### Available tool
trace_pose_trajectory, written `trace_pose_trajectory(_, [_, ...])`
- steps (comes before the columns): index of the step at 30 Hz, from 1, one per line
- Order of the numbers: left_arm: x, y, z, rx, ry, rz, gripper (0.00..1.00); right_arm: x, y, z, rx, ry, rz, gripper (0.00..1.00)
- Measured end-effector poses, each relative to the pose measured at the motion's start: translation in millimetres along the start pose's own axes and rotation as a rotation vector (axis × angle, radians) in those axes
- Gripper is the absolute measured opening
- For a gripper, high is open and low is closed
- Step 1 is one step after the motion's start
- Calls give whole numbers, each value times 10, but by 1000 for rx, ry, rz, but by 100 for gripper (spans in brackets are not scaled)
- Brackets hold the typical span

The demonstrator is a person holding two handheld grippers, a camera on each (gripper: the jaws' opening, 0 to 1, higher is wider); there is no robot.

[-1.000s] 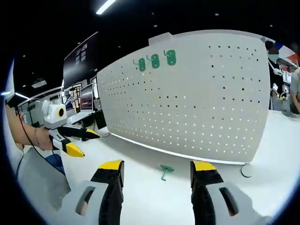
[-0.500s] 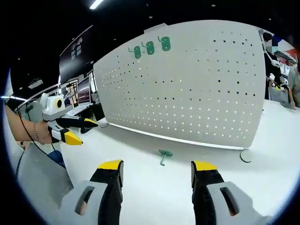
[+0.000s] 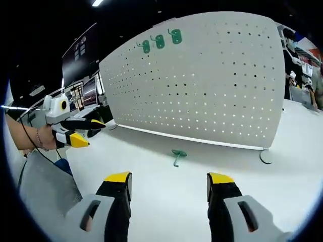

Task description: Insert the hook assembly into the mounting plate slot until the hook locks in place.

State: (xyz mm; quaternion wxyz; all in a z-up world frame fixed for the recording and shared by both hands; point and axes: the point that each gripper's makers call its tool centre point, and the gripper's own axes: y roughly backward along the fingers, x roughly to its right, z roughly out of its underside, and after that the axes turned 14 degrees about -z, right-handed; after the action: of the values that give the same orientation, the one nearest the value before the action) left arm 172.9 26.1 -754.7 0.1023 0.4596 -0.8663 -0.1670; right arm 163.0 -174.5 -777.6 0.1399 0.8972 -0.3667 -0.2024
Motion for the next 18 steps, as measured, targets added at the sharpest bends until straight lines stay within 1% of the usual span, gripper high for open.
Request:
trace_pose_trajectory(4, [4,-6,10,-2,1,2,70,4,-3,47,-16,-7,1,58])
trace_pose_trajectory(14, [5,-15,11,-6,1,3,69,8,-7,35,-9,-14,2,58])
trace_pose_trajectory(17, [40,-47,12,-12,0,15,69,6,-2,32,-11,-10,2,58])
trace_pose_trajectory(18, [58,-64,8,-16,-12,20,69,8,-2,28,-9,-9,3,58])
